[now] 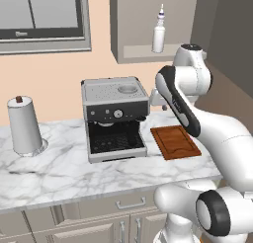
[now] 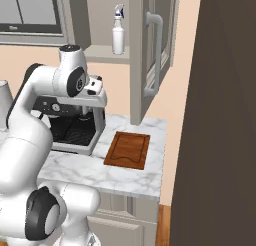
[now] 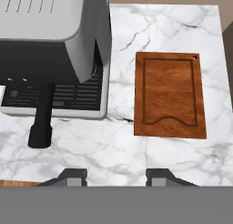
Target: Grab the spray bottle from the cabinet, then place it next to the cutting board for sanitizing. Then grab the dish brush from the countertop next to the sink and place it next to the cutting board.
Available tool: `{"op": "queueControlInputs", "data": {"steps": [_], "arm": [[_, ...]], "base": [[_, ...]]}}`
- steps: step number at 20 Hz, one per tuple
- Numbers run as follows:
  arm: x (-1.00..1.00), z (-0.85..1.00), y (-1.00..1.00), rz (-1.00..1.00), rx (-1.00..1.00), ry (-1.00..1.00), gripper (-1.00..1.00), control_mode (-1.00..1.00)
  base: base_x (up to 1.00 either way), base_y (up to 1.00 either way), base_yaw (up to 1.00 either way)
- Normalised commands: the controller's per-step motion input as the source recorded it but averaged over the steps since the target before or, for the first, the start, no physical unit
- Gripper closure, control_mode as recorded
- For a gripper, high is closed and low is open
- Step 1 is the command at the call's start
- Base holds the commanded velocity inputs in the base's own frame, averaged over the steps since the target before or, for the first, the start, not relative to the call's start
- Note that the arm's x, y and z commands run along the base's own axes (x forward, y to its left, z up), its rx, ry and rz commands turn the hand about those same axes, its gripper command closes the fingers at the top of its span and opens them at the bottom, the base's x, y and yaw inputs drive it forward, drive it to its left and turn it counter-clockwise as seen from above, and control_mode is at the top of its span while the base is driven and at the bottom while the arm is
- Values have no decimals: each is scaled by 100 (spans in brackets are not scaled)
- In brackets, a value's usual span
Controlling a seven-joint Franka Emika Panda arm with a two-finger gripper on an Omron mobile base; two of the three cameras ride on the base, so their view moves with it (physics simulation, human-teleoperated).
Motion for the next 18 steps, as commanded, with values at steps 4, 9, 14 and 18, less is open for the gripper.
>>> {"op": "queueControlInputs", "data": {"steps": [4, 9, 14, 18], "arm": [[-37, 0, 0, 0, 0, -4, -100, -100], [-70, 15, 0, 0, -3, -42, -100, -100], [-57, 48, 0, 0, -1, -43, -100, -100], [-43, 59, 0, 0, 0, -37, -100, -100]], "base": [[0, 0, 0], [0, 0, 0], [0, 0, 0], [0, 0, 0]]}}
